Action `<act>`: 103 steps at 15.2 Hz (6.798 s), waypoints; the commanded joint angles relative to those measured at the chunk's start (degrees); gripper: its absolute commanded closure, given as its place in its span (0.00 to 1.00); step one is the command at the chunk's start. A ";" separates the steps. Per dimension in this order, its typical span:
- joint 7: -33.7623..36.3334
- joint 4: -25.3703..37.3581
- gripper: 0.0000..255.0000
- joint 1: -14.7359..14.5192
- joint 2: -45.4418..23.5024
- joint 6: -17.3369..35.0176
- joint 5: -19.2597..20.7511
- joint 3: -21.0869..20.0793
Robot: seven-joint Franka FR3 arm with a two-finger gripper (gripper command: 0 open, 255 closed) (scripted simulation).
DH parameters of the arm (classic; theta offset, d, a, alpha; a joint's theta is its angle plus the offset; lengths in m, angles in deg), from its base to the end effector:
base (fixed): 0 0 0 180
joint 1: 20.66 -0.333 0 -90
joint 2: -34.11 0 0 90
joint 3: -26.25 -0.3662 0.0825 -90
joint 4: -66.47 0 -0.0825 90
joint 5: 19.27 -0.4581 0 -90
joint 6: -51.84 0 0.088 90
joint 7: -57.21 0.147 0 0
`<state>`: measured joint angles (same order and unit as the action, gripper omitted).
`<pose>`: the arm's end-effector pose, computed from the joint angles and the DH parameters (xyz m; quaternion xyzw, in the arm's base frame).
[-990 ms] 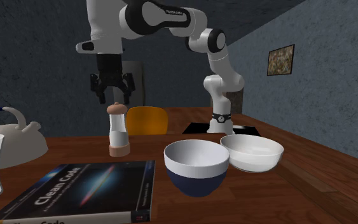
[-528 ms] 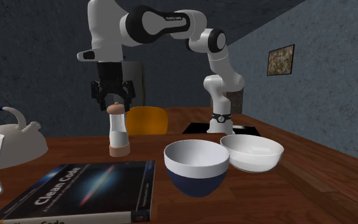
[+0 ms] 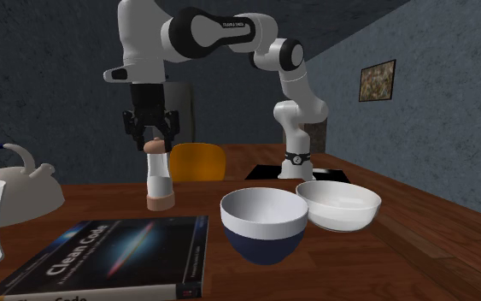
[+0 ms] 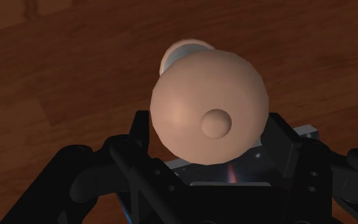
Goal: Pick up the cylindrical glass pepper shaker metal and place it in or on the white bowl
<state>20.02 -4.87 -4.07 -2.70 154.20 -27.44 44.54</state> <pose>0.7123 -0.4045 0.3746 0.9986 0.0290 -0.0443 0.0006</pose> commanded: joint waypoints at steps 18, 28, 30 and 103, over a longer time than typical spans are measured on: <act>0.18 9.11 1.00 0.95 0.14 -9.17 0.19 0.20; 0.36 21.98 1.00 2.90 -2.76 -18.98 -0.38 -0.01; 0.45 25.95 1.00 3.60 -4.10 -21.55 -0.65 -0.15; 42.15 -28.18 1.00 -31.46 27.15 1.67 6.52 -12.13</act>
<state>62.17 -33.05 -35.53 24.45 155.87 -20.92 32.41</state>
